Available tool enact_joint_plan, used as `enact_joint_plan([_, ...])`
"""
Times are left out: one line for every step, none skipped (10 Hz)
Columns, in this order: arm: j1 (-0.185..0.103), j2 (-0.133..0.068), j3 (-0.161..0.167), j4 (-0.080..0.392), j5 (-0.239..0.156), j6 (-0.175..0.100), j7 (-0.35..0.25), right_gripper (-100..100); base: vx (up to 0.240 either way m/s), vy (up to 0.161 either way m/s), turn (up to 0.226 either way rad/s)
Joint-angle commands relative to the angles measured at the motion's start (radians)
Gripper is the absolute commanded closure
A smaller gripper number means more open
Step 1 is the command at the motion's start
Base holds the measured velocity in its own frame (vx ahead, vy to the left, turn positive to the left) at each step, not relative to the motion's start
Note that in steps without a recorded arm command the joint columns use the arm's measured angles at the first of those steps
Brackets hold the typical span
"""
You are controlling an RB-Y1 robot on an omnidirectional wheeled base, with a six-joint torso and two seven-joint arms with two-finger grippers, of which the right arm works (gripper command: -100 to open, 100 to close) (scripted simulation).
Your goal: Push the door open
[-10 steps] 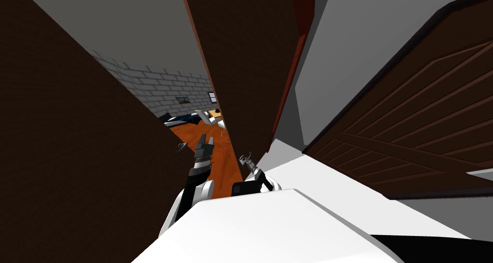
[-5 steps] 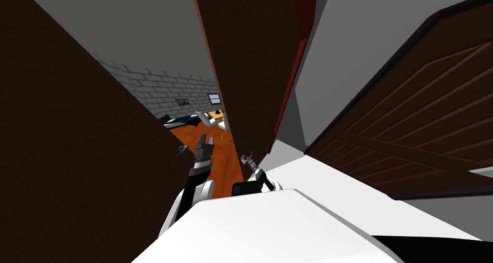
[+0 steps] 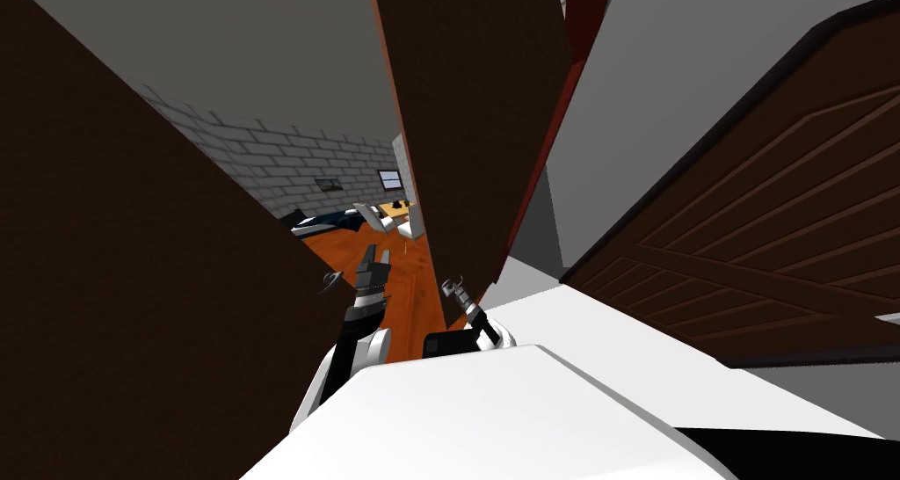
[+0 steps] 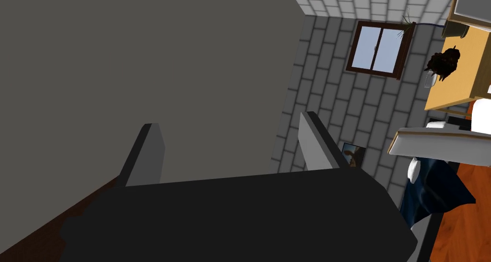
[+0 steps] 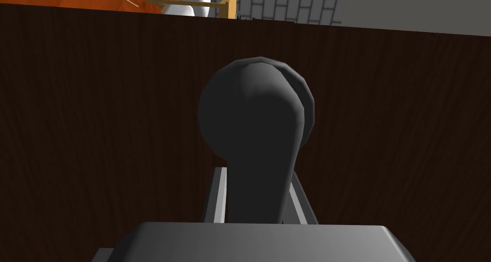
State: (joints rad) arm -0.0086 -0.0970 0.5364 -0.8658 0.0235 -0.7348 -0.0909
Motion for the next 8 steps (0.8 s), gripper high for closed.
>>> enact_joint_plan([-0.015,-0.001,-0.029,0.015,-0.009,-0.016,0.006,100,0.079,0.123,-0.026])
enact_joint_plan([-0.017,0.000,-0.040,0.019,-0.011,-0.016,0.010,100,0.080,0.107,-0.028])
enact_joint_plan([-0.019,0.002,-0.051,0.023,-0.014,-0.016,0.014,100,0.098,0.110,-0.028])
enact_joint_plan([-0.021,0.004,-0.061,0.027,-0.017,-0.016,0.017,100,0.110,0.100,-0.044])
enact_joint_plan([-0.023,0.007,-0.072,0.031,-0.019,-0.017,0.021,100,0.103,0.104,-0.032])
enact_joint_plan([-0.025,0.009,-0.083,0.035,-0.022,-0.017,0.025,100,0.089,0.105,-0.054])
enact_joint_plan([-0.027,0.011,-0.094,0.039,-0.025,-0.017,0.028,100,0.093,0.107,-0.031])
enact_joint_plan([-0.029,0.014,-0.105,0.043,-0.027,-0.017,0.032,100,0.090,0.102,-0.014])
